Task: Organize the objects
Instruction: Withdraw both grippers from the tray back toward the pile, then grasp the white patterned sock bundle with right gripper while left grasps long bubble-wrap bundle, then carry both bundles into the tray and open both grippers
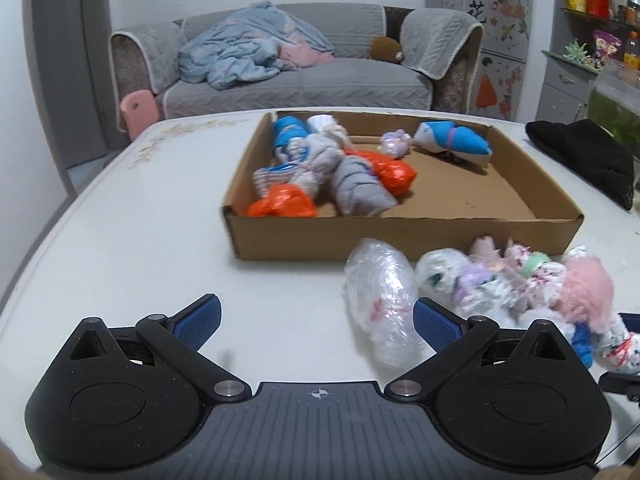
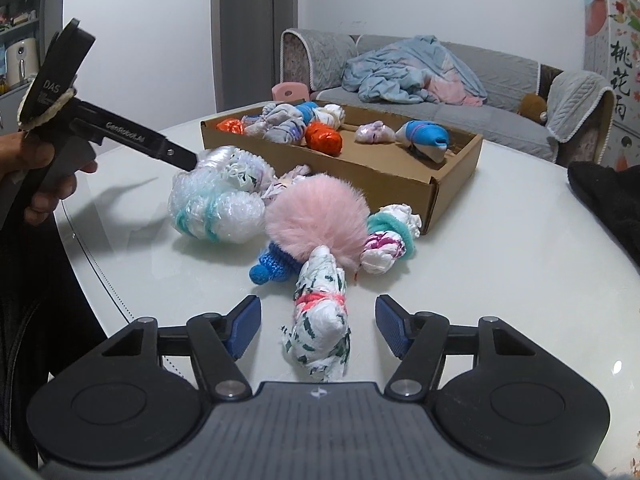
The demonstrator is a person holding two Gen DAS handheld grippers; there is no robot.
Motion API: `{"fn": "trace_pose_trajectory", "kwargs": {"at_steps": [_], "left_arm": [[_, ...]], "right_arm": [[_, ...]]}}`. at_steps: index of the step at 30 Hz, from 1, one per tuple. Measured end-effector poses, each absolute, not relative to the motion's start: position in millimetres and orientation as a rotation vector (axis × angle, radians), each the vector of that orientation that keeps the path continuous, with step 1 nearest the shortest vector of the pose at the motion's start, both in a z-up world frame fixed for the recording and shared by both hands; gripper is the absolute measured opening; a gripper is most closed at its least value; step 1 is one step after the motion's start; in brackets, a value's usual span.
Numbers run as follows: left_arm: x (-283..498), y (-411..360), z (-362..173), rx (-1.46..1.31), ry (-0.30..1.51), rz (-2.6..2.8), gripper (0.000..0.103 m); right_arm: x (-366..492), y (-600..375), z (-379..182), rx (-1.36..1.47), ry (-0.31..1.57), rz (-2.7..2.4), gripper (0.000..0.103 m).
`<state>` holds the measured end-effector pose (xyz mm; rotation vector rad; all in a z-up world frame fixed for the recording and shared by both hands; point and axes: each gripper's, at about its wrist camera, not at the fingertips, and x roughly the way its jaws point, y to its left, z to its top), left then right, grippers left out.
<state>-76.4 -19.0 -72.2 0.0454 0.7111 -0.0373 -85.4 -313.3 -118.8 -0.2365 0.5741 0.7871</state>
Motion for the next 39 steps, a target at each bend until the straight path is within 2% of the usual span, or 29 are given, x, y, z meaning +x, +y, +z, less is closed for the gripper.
{"fn": "trace_pose_trajectory", "kwargs": {"at_steps": [8,10,15,20,21,24,25,27,39], "left_arm": [[-62.7,-35.2,-78.0,0.106,0.720,-0.043,0.102],[-56.8,-37.3,-84.1,0.146,0.730,-0.035,0.099],[-47.5,-37.2,-94.0,0.138,0.741,-0.104,0.075],[-47.9,-31.6,-97.7,0.077,0.736,-0.148,0.072],[-47.9,-31.0,-97.5,0.071,0.736,-0.155,0.068],[-49.3,-31.4,-95.4,0.071,0.730,-0.163,0.046],[-49.5,-30.9,-95.0,0.066,0.732,-0.162,0.044],[-50.3,-28.5,-94.4,0.052,0.736,-0.160,0.042],[-74.1,-5.1,-64.5,0.069,0.699,-0.096,0.040]], "right_arm": [[-87.6,-316.1,-118.8,-0.226,0.574,0.778,0.060],[-87.3,-315.5,-118.4,-0.227,0.573,0.778,0.060],[-88.0,-314.1,-117.3,-0.223,0.576,0.784,0.058],[-88.5,-314.7,-116.3,-0.209,0.578,0.784,0.044],[-88.3,-314.6,-116.5,-0.208,0.579,0.784,0.042],[-87.6,-314.9,-115.8,-0.202,0.581,0.788,0.034],[-87.6,-315.1,-115.5,-0.200,0.582,0.789,0.029],[-86.8,-316.0,-115.1,-0.191,0.585,0.792,0.024],[-87.9,-327.0,-105.6,-0.146,0.585,0.794,0.023]]}}
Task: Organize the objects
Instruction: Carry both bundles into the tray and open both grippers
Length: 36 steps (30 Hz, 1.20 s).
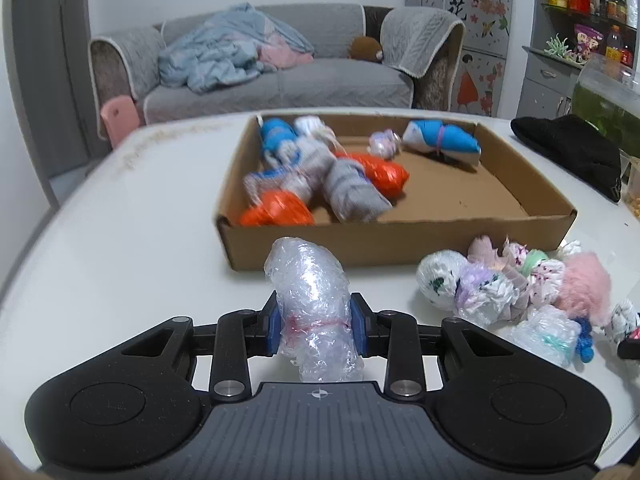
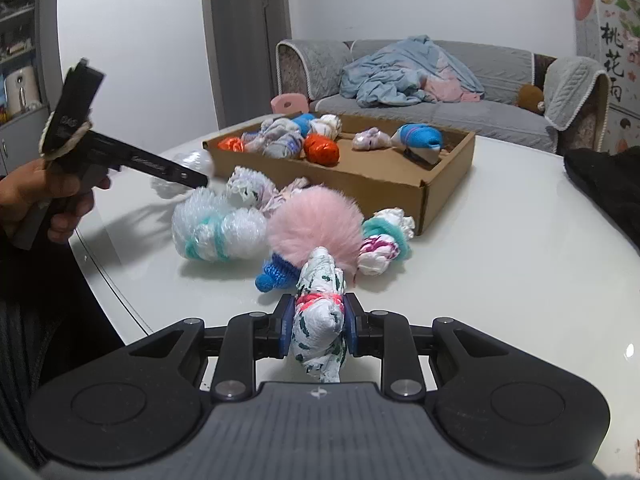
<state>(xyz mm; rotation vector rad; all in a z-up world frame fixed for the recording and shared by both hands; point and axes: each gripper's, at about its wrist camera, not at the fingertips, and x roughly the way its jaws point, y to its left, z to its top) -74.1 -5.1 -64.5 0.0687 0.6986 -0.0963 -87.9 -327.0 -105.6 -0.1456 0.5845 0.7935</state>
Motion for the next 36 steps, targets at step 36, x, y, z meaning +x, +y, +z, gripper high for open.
{"fn": "trace_pose_trajectory", "kwargs": {"at_steps": [36], "left_arm": [[101.6,-125.8,4.8,0.207,0.647,-0.328,0.041]], "right_arm": [[98.2,-260.5,-6.5,-0.226,0.507,0.851,0.024]]}}
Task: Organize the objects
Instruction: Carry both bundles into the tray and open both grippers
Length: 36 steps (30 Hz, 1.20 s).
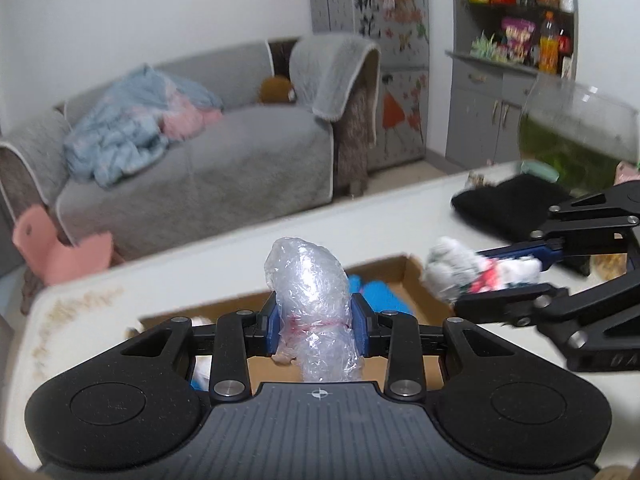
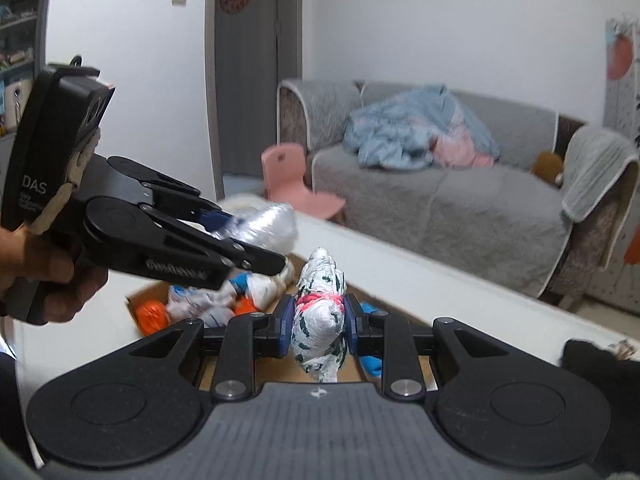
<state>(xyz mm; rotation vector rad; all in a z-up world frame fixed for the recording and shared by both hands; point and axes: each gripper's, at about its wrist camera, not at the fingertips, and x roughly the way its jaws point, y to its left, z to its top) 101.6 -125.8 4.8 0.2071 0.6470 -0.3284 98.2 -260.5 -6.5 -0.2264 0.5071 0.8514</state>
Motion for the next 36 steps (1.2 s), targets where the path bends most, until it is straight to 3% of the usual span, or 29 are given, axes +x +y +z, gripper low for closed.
{"fn": "trace_pose_trajectory", "kwargs": {"at_steps": [13,26,29,31,36], "left_arm": [[133.3,-118.2,-73.1,0.214,0.783,-0.354,0.041],[154.7,-110.7,-85.6,0.206,0.884,-0.340,0.044],[158.0,-109.8,-86.5,0.200,0.888,-0.319,0.052],[158.7,-109.9,-87.5,0.217,0.876,-0.292,0.064],[158.7,-107.8,-86.7,0.227,0.878,-0.273,0.071]], "right_arm": [[134.8,-226.8,-68.2,-0.292,0.665,0.861,0.024],[149.8,-207.5,-81.4,-0.396,0.715,0.858,0.024],[153.4,-205.5,-84.5,-0.417,0.725,0.857,0.024],[154.0,-204.0,-85.8,-0.436,0.722,0.845,0.024],[155.1,-204.2,-85.3,-0.443,0.730,0.832,0.025]]}}
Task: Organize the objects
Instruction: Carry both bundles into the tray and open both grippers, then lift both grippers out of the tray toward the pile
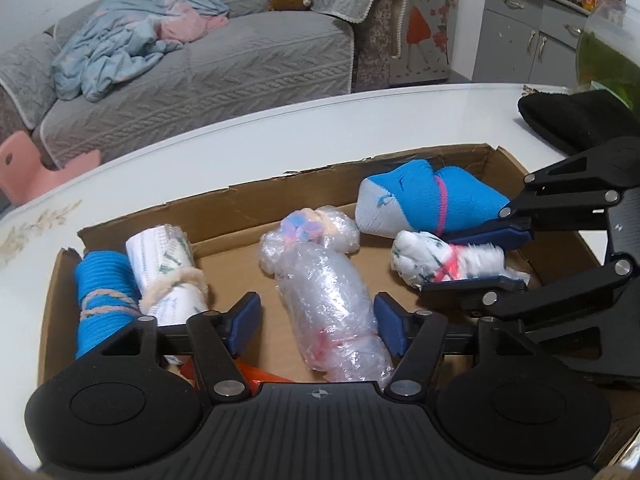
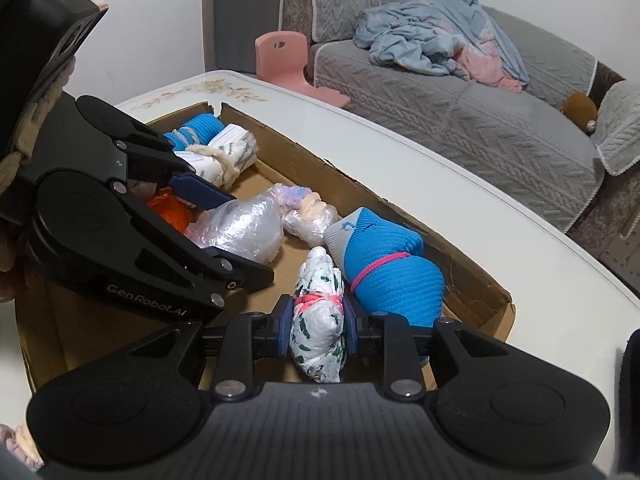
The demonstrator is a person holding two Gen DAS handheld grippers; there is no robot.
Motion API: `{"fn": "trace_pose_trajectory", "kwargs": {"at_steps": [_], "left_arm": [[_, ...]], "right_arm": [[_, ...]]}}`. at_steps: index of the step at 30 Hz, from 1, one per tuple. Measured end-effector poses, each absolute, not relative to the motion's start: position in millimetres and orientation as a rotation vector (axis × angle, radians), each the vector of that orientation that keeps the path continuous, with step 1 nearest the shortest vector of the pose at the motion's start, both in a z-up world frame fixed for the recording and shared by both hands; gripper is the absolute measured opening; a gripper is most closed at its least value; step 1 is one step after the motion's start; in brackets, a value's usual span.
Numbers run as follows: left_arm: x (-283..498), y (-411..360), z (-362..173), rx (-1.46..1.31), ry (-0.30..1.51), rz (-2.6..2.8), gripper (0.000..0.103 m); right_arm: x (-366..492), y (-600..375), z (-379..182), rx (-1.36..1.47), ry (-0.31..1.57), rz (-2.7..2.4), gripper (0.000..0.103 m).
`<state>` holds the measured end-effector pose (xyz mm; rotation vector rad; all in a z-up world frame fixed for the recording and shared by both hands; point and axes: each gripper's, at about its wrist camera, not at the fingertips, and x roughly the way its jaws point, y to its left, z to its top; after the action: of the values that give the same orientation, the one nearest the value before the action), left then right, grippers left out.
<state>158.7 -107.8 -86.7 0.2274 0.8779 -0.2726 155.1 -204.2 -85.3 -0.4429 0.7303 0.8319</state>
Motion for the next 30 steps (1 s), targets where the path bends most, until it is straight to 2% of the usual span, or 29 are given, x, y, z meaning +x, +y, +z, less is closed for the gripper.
{"fn": "trace_pose_trajectory", "kwargs": {"at_steps": [1,4,8,10,13,30], "left_arm": [[157.6,-108.4,-86.5,0.239,0.877,-0.268,0.073],[157.2,-107.6,-85.7,0.259,0.890,-0.246,0.081],[160.7,-105.9,-84.1,0.241,0.925,-0.219,0.084],[162.2,-103.4,-84.0,0.216,0.949,-0.210,0.088],[165.3,-100.0,-83.8,0.183,0.972,-0.201,0.090],[157.7,-100.4,-72.1,0.148,1.000,-0.217,0.095]], "right_arm": [[154.4,-203.4,-85.0,-0.449,0.731,0.827,0.027],[153.6,-204.7,-83.0,-0.448,0.755,0.805,0.041],[157.8,-207.8,-80.5,-0.412,0.805,0.774,0.049],[158.1,-206.8,-80.9,-0.419,0.829,0.765,0.065],[154.2,-200.7,-85.2,-0.473,0.845,0.742,0.073],[143.8,-195.2,-77.2,-0.500,0.844,0.713,0.080]]}}
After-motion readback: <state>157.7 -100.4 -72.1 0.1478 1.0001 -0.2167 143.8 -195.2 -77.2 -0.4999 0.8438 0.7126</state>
